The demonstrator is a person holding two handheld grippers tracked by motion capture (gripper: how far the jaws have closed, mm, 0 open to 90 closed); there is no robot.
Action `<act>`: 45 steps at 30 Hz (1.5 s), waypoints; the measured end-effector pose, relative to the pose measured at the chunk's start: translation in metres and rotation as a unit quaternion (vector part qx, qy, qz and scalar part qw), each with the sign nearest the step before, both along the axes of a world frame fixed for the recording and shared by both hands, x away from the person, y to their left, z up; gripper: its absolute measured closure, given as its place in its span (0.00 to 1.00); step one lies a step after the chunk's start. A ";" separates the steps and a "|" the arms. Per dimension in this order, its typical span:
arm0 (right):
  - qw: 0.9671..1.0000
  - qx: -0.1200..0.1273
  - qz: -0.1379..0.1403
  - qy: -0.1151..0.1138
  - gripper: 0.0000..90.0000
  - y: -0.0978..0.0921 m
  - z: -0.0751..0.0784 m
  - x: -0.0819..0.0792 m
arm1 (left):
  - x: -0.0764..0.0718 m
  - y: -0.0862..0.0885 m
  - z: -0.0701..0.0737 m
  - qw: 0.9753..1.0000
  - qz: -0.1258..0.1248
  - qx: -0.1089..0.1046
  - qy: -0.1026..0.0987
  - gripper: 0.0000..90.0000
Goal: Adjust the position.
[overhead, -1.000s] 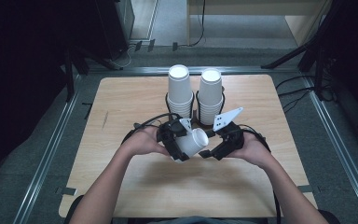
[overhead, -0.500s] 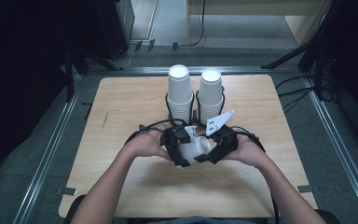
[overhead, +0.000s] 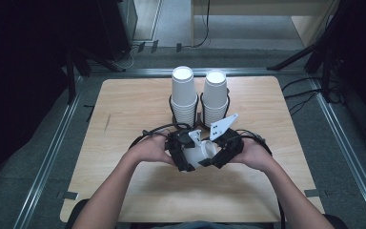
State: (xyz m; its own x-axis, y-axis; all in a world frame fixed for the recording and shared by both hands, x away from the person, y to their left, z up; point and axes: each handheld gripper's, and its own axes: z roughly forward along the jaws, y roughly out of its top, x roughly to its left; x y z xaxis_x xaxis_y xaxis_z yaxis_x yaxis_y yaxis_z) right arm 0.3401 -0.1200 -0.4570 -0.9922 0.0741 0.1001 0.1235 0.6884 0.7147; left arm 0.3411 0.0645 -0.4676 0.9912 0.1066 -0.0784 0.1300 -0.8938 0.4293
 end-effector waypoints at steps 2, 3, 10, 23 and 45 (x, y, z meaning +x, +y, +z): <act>1.000 0.006 -0.003 -0.007 0.26 -0.002 0.001 0.001 | 0.001 0.001 0.002 1.000 0.012 -0.006 0.000 0.02; 1.000 0.009 -0.005 -0.008 0.26 -0.004 0.002 0.002 | 0.001 0.001 0.003 1.000 0.016 -0.013 -0.004 0.01; 1.000 0.020 -0.014 -0.008 0.26 -0.013 0.005 0.004 | 0.005 0.009 0.008 0.998 0.038 -0.046 -0.008 0.00; 0.998 0.056 -0.026 -0.008 0.26 -0.028 0.015 0.004 | 0.009 0.029 0.012 0.990 0.059 -0.125 0.005 0.00; 0.993 0.109 -0.029 0.020 0.25 -0.036 0.028 0.004 | 0.005 0.027 0.012 0.987 0.043 -0.155 0.015 0.10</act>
